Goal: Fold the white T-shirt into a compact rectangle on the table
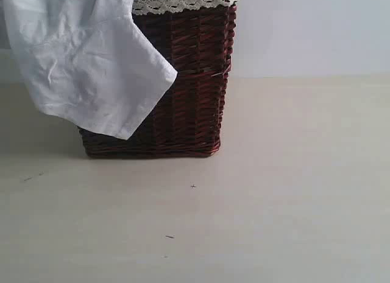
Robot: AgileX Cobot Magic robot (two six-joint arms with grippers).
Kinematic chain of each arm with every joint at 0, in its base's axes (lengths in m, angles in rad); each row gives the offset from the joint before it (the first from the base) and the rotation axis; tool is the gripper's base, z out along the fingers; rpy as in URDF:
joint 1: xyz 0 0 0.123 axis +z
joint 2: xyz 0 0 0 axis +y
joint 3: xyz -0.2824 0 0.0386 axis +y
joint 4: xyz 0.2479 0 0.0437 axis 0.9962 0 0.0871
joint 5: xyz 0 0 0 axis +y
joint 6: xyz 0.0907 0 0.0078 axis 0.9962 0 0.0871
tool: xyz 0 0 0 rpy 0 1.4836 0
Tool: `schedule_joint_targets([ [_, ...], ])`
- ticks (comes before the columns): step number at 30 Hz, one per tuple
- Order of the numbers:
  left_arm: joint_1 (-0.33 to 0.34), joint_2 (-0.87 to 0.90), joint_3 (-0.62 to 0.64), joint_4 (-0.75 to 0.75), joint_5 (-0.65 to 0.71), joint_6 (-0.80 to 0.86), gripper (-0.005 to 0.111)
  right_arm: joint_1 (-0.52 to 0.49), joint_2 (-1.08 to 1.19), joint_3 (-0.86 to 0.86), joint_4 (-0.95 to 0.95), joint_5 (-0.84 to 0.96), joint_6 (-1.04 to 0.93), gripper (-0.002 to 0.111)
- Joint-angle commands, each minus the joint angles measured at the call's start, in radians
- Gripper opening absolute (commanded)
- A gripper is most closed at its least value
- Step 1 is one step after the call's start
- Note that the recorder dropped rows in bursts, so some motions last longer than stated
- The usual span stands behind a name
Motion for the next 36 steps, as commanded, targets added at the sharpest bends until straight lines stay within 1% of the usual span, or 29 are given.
schedule_joint_targets([
  [1,0.002,-0.005,-0.001,-0.006,-0.008,-0.001,0.0,0.003,-0.004,0.006,0.0,-0.006,-0.006,0.0],
  [8,0.002,-0.005,-0.001,0.024,-0.015,0.004,0.0,0.003,-0.004,0.006,0.0,-0.006,-0.006,0.0],
  [10,0.002,-0.005,-0.001,0.042,-0.012,0.033,0.0,0.003,-0.004,0.006,0.0,-0.006,-0.006,0.0],
  [12,0.002,-0.005,-0.001,0.046,-0.047,0.025,0.0,0.003,-0.004,0.006,0.0,-0.006,-0.006,0.0],
  [13,0.002,-0.005,-0.001,0.042,-0.089,0.013,0.0,0.003,-0.004,0.006,0.0,-0.006,-0.006,0.0],
  [15,0.002,-0.005,-0.001,0.018,-0.226,-0.024,0.0,0.003,-0.004,0.006,0.0,-0.006,-0.006,0.0],
  [19,0.002,-0.005,-0.001,0.015,-0.467,-0.091,0.0,0.003,-0.004,0.006,0.0,-0.006,-0.006,0.0],
  [20,0.002,-0.005,-0.001,0.015,-0.547,-0.116,0.0,0.003,-0.004,0.006,0.0,-0.006,-0.006,0.0],
  [22,0.002,-0.005,-0.001,0.015,-0.766,-0.158,0.0,0.003,-0.004,0.006,0.0,-0.006,-0.006,0.0],
  [24,0.002,-0.005,-0.001,0.024,-0.971,-0.295,0.0,0.003,-0.004,0.006,0.0,-0.006,-0.006,0.0],
  [25,0.002,-0.005,-0.001,0.029,-1.037,-0.364,0.0,0.003,-0.004,0.006,0.0,-0.006,-0.006,0.0],
  [27,0.002,-0.005,-0.001,0.053,-1.099,-0.504,0.0,0.003,-0.004,0.006,0.0,-0.006,-0.006,0.0],
  [29,0.002,-0.005,-0.001,0.088,-1.086,-0.603,0.0,0.003,-0.004,0.006,0.0,-0.006,-0.006,0.0],
  [31,0.002,-0.005,-0.001,0.158,-1.019,-0.707,0.0,0.003,-0.004,0.006,0.0,-0.006,-0.006,0.0],
  [32,0.002,-0.002,-0.039,0.219,-0.88,-0.777,0.0,0.003,-0.004,0.006,0.0,-0.006,-0.006,0.0],
  [33,0.002,0.019,-0.072,0.272,-0.791,-0.825,0.0,0.003,-0.004,0.006,0.0,-0.006,-0.006,0.0],
  [34,0.002,0.088,-0.137,0.4,-0.676,-0.92,0.0,0.003,-0.004,0.006,0.0,-0.006,-0.006,0.0],
  [35,0.002,0.134,-0.17,0.489,-0.655,-0.979,0.0,0.003,-0.004,0.006,0.0,-0.006,-0.006,0.0],
  [36,0.002,0.231,-0.228,0.657,-0.664,-1.13,0.002,0.003,-0.004,0.006,0.0,-0.006,-0.006,0.0],
])
